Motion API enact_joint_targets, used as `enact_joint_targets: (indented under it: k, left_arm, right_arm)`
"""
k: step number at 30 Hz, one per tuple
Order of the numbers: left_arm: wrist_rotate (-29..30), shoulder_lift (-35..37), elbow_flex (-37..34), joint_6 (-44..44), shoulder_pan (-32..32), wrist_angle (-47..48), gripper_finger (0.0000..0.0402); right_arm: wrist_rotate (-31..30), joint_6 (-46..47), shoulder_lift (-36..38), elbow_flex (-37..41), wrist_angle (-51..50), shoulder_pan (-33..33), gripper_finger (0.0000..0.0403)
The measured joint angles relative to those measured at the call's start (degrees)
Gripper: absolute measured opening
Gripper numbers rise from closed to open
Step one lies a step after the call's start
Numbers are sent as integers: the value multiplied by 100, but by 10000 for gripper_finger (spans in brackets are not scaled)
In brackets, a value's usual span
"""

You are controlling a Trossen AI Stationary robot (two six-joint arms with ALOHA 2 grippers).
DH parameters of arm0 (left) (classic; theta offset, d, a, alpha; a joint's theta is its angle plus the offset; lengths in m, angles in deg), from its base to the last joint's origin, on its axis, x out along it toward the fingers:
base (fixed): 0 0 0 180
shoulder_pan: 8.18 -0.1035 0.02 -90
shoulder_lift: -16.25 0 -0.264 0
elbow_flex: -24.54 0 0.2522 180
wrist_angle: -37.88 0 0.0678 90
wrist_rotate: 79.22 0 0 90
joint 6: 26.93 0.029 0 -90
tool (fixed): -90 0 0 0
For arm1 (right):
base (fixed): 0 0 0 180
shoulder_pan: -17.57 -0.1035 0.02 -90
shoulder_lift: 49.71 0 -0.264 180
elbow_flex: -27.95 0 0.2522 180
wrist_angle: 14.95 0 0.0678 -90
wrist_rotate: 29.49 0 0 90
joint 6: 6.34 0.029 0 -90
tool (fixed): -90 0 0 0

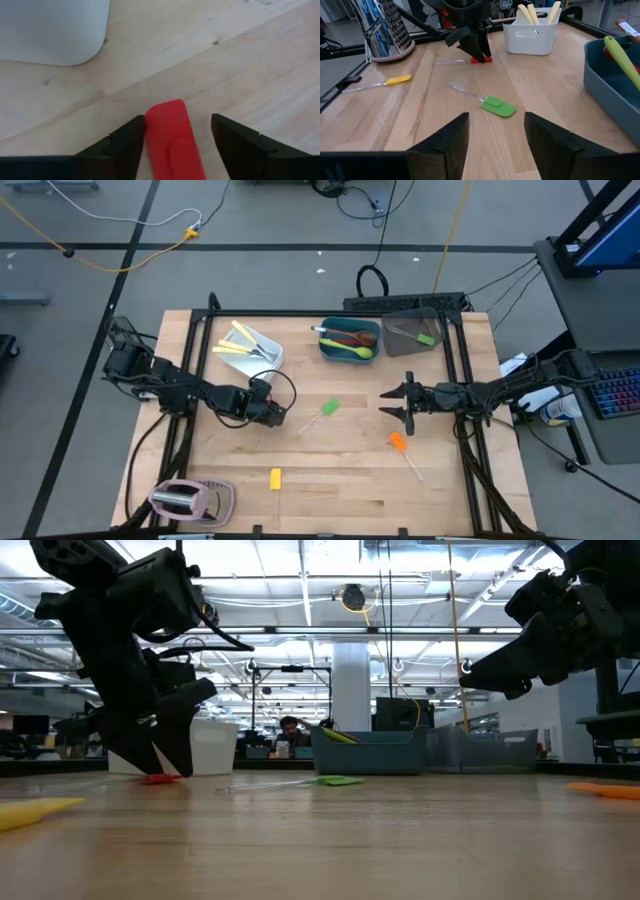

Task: Pick & Place Kitchen Items
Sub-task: Put the red spatula into the black bin

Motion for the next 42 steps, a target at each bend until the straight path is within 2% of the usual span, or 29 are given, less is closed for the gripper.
enact_joint_targets:
  k: [4,8,16,28,32,42]
  left_arm:
    - [-84,17,1,1,-37,7,267]
    - [-260,158,29,0,-52,69,274]
    - [-270,297,66,68,-163,640,235]
    - [-229,33,92,-132,-183,520,187]
    - [-226,31,82,-16,-185,440,157]
    - [-297,24,81,277,-185,248,46]
  right_arm:
    - [0,0,-1,0,0,0,183]
    - [0,0,-1,-1,1,0,183]
    - [-2,0,1,-1,1,0,183]
    - [0,0,1,-1,5,0,183]
    - [0,0,-1,-1,3,0,183]
    - [0,0,-1,-1,1,0,183]
